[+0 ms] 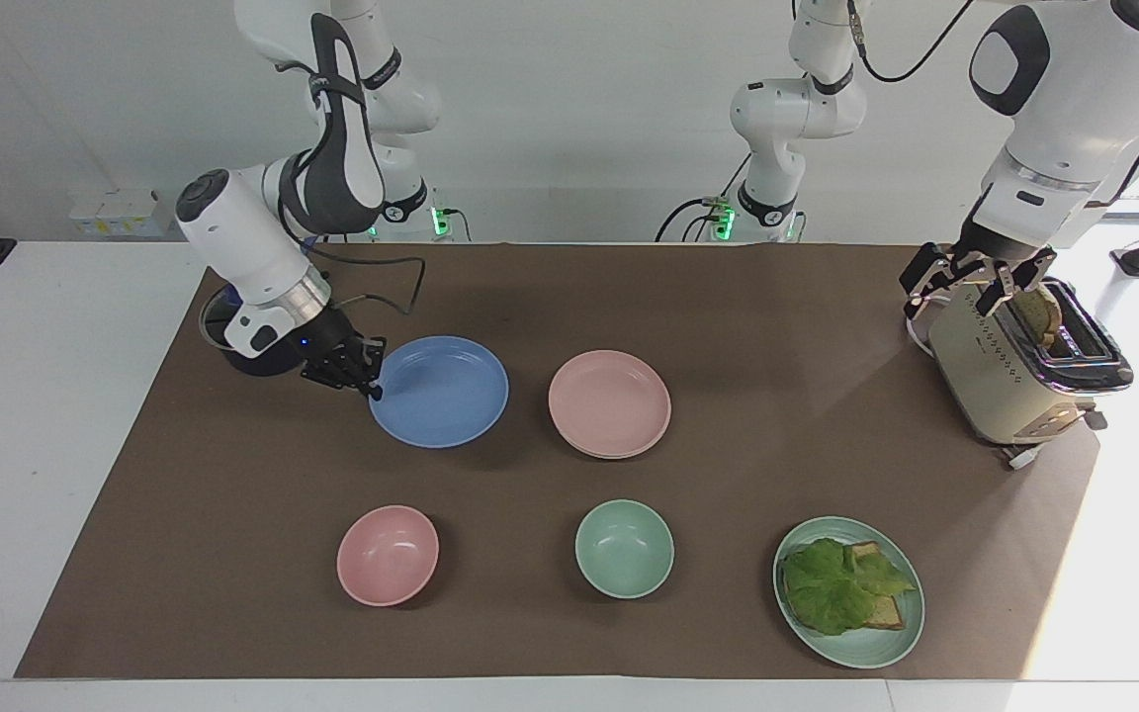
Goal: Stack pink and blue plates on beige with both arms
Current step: 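Lift the blue plate with the right gripper while the left gripper withdraws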
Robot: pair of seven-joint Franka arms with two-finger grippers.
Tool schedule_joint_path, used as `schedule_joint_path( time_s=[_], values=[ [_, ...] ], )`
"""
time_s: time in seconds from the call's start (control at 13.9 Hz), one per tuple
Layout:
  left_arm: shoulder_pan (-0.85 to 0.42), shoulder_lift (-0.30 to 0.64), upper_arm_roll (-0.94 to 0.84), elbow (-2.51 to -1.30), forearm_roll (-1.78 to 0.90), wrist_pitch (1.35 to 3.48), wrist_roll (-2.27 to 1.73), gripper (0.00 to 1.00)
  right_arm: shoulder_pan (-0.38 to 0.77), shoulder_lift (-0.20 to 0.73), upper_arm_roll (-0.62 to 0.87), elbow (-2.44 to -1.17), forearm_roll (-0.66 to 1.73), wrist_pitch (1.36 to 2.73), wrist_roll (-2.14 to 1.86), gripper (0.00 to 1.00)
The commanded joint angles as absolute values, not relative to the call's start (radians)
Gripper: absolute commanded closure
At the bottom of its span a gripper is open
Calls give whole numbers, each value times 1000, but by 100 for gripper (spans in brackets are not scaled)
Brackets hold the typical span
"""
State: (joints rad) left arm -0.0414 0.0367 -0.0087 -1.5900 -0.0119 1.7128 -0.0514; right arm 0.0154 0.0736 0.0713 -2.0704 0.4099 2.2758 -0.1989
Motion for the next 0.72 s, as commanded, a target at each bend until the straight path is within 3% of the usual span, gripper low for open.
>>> schedule_joint_path(
  time_s=[0.0, 0.22, 0.65],
  values=[
    [-31, 31, -17, -1594, 5, 1700, -41, 0, 121, 97, 71, -2020, 308, 2276, -7, 100],
    [-31, 29, -17, -1594, 5, 1700, -41, 0, 239, 147, 72, -1990, 140, 2279, 219, 100],
    [-31, 29, -17, -1594, 5, 1700, -40, 0, 351, 241, 72, -1954, 89, 2341, 307, 100]
  ],
)
